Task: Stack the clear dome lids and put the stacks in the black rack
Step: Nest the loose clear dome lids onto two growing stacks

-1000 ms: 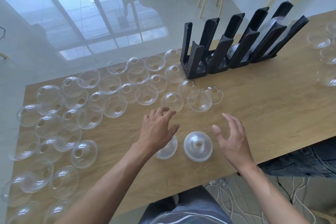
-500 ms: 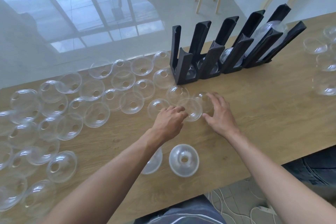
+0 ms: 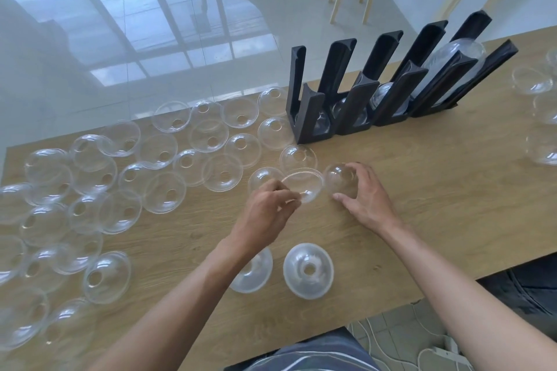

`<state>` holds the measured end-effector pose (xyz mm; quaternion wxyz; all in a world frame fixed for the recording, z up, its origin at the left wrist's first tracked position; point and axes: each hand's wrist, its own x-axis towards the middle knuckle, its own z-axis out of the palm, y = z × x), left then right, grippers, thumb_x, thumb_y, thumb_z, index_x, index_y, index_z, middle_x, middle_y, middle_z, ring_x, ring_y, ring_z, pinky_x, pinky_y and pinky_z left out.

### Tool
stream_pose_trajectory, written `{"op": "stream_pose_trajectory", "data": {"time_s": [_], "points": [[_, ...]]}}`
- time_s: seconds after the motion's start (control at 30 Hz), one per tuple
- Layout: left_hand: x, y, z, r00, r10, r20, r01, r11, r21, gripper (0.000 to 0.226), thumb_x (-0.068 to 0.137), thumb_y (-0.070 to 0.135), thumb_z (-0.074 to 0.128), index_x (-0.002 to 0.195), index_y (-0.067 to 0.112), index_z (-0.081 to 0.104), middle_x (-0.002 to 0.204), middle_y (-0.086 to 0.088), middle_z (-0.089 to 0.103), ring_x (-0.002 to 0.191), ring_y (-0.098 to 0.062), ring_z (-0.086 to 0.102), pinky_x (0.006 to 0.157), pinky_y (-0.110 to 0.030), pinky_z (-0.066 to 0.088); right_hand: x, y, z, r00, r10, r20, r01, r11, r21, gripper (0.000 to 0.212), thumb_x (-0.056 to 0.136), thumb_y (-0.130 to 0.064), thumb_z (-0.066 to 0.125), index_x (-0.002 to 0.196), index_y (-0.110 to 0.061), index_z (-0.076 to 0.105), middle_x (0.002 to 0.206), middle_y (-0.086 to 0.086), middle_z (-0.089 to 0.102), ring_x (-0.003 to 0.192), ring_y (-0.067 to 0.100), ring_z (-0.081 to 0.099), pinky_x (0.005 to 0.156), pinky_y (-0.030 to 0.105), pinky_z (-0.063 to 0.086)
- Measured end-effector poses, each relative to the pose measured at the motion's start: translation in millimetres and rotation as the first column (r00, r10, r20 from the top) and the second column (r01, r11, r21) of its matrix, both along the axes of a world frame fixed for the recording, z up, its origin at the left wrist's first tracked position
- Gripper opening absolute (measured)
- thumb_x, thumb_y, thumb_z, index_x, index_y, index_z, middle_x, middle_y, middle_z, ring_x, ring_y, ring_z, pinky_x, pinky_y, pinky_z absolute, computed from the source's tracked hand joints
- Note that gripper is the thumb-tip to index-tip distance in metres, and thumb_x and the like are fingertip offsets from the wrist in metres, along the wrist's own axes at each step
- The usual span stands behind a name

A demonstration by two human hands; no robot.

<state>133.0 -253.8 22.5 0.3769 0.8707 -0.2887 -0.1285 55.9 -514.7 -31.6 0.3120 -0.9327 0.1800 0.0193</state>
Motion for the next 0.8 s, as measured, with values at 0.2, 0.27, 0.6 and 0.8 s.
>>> {"op": "stream_pose_trajectory", "data": {"time_s": [0.2,0.27,0.6,0.8], "points": [[-6.5,50.8,27.4,0.903,0.276,-0.329,-0.352,0.914,-0.200,0.014,0.093,0.029,0.080,0.107,0.028,0.083,0.089,0.008,0.077,0.075,-0.007,0.070,0.069,-0.017,0.053,-35.4,19.6,22.0,0.992,-0.079,0.095,0.070,0.993,0.091,0.075,0.083,-0.050,0.084,0.146,-0.034,0.046,0.143,-0.011,0.045,0.125,-0.004,0.043,0.106,0.020,0.038],[-11.5,69.5,31.1,0.830,0.300,-0.471,-0.460,0.845,-0.272,0.016,0.096,0.027,0.077,0.110,0.024,0.082,0.084,-0.001,0.077,0.067,-0.011,0.068,0.062,-0.023,0.055,-48.3,32.7,37.2,0.990,-0.077,0.119,0.062,0.991,0.118,0.074,0.083,-0.057,0.082,0.145,-0.039,0.045,0.141,-0.018,0.044,0.121,-0.012,0.043,0.098,0.008,0.032],[-66.1,139.7,2.9,0.605,0.276,-0.747,-0.619,0.753,-0.224,0.030,0.092,0.044,0.071,0.099,0.018,0.083,0.071,-0.014,0.066,0.059,-0.022,0.057,0.056,-0.029,0.050,-116.5,116.3,72.6,0.993,0.040,0.110,-0.057,0.985,0.163,0.074,0.079,-0.075,0.077,0.142,-0.053,0.043,0.141,-0.027,0.040,0.128,-0.015,0.044,0.082,0.007,0.042],[-83.3,148.6,-19.1,0.546,0.384,-0.745,-0.664,0.741,-0.105,0.023,0.101,0.034,0.069,0.092,0.017,0.082,0.070,-0.011,0.070,0.058,-0.022,0.062,0.058,-0.033,0.053,-135.6,142.7,50.6,0.998,0.012,0.068,-0.024,0.985,0.171,0.076,0.083,-0.062,0.079,0.146,-0.051,0.039,0.143,-0.030,0.032,0.132,-0.016,0.038,0.092,0.005,0.037]]}}
